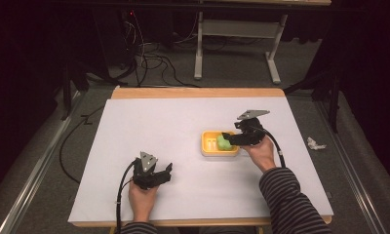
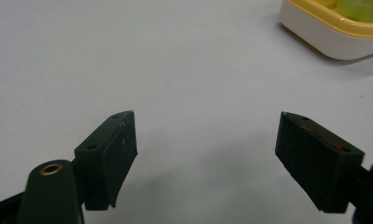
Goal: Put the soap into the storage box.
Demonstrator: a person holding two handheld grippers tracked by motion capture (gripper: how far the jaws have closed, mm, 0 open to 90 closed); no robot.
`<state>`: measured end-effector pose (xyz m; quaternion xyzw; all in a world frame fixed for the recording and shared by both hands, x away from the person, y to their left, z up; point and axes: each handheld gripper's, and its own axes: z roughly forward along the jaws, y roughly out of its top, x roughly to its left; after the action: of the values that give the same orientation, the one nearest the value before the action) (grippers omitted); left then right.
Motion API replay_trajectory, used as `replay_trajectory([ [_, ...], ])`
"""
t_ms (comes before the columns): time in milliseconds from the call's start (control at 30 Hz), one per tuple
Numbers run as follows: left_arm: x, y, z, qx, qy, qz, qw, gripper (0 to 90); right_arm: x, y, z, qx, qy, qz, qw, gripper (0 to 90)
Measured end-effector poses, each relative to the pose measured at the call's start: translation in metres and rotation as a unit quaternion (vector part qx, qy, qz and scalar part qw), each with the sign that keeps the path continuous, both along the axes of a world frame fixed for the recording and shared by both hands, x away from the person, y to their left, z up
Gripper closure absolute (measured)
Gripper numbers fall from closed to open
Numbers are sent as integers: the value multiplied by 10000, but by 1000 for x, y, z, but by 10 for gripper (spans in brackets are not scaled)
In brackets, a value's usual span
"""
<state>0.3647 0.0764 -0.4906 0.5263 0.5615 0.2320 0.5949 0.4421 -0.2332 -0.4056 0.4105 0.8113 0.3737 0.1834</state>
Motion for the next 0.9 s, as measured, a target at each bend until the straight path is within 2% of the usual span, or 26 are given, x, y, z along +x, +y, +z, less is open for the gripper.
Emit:
replay_trajectory([
  [533, 1, 1, 0, -50, 58, 17, 10000, 212, -16, -21, 16, 151, -173, -77, 9997, 320],
  [900, 2, 1, 0, -116, 91, 9, 9999, 212, -25, -35, 24, 127, -297, -173, 9993, 322],
])
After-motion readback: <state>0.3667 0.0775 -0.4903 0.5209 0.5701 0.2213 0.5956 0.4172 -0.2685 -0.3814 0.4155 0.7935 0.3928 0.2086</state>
